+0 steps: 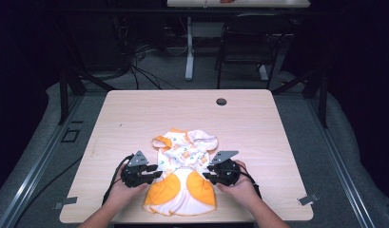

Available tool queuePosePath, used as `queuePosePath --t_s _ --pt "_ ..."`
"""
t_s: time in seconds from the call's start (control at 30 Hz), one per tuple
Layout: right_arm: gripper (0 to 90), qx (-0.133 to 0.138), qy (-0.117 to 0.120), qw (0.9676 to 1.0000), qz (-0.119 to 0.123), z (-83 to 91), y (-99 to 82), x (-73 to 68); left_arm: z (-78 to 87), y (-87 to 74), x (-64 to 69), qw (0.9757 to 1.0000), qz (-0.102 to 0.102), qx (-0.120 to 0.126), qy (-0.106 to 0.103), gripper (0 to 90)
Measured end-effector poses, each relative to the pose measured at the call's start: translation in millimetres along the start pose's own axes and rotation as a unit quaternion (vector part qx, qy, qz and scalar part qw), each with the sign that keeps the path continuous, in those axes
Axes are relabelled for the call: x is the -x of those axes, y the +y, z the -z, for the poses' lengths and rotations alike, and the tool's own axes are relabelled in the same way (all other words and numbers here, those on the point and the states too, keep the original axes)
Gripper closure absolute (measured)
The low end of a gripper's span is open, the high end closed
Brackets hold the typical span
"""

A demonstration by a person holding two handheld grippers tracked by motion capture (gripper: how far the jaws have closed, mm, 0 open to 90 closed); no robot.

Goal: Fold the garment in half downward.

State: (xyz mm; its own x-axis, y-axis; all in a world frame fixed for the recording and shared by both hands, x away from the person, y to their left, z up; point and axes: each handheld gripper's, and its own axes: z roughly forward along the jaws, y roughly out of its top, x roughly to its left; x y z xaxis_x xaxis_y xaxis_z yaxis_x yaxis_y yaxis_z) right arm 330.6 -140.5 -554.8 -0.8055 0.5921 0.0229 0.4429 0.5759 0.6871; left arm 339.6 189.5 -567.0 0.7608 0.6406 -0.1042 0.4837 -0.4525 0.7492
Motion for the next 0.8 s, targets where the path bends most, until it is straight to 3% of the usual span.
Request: queuePosePath --t_s 0.2,0.33,0.4,0.6,0.8 --pt "63.5 -0.027 -0.015 0.9995 0.008 -2.9 18.2 19.6 2.5 22.2 -16.2 0.9998 0.003 0.010 0.014 62.2" --pt "61.2 -0.031 -0.019 0.9993 0.004 -1.3 31.9 32.6 -0.7 35.5 -24.1 0.9996 -0.005 0.001 0.028 61.8" --pt "59.8 -0.028 -0.015 0.9995 -0.004 -1.5 36.5 38.4 -3.1 41.8 -29.2 0.9995 -0.001 -0.003 0.031 60.7" --pt "56.6 -0.040 -0.033 0.9986 -0.008 -3.3 52.2 54.5 -9.7 57.2 -40.9 0.9990 0.011 -0.012 0.043 58.3" --pt "53.7 -0.039 -0.034 0.9985 -0.016 -9.8 72.4 65.4 -23.8 71.7 -48.7 0.9984 -0.007 -0.020 0.052 56.1"
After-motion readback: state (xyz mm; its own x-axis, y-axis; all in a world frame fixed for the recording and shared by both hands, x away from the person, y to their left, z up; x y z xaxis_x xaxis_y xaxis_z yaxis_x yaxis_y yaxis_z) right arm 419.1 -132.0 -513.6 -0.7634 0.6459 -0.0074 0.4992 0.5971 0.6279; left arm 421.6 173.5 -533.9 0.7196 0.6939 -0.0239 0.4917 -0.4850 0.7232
